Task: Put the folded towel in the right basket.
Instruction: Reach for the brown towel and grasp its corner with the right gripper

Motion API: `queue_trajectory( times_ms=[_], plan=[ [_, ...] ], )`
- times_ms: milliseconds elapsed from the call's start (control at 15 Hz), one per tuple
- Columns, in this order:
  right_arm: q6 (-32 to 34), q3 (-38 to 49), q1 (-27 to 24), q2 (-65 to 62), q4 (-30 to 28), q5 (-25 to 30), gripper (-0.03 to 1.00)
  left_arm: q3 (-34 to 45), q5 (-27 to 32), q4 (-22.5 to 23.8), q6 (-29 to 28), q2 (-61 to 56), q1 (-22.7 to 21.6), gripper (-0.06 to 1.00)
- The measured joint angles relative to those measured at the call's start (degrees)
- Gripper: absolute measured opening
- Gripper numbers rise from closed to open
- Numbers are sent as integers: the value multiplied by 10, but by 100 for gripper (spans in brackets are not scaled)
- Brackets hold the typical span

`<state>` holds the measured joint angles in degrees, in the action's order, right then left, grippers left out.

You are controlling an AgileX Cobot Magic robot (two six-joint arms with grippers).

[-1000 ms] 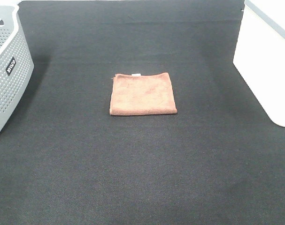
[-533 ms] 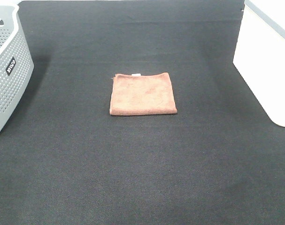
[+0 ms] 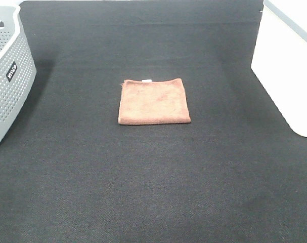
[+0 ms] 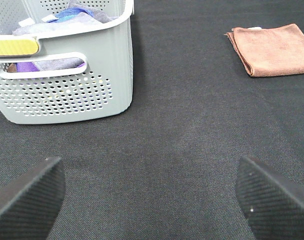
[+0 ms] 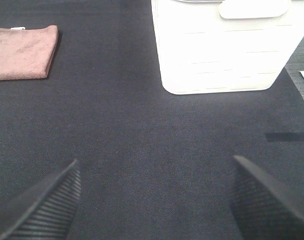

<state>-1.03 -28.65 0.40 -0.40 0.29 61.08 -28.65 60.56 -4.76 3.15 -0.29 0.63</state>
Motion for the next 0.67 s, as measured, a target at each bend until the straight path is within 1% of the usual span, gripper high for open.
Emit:
queue_trajectory(
  times_ms=[333, 600, 667],
  plan=[
    [0, -2, 0, 4, -3, -3, 76, 0, 0, 0, 0, 0, 0, 87],
    [0, -37, 0, 122, 6, -116, 75, 0, 0, 0, 0, 0, 0, 87],
    [0, -54, 0, 167, 12, -133, 75, 0, 0, 0, 0, 0, 0, 87]
  ],
)
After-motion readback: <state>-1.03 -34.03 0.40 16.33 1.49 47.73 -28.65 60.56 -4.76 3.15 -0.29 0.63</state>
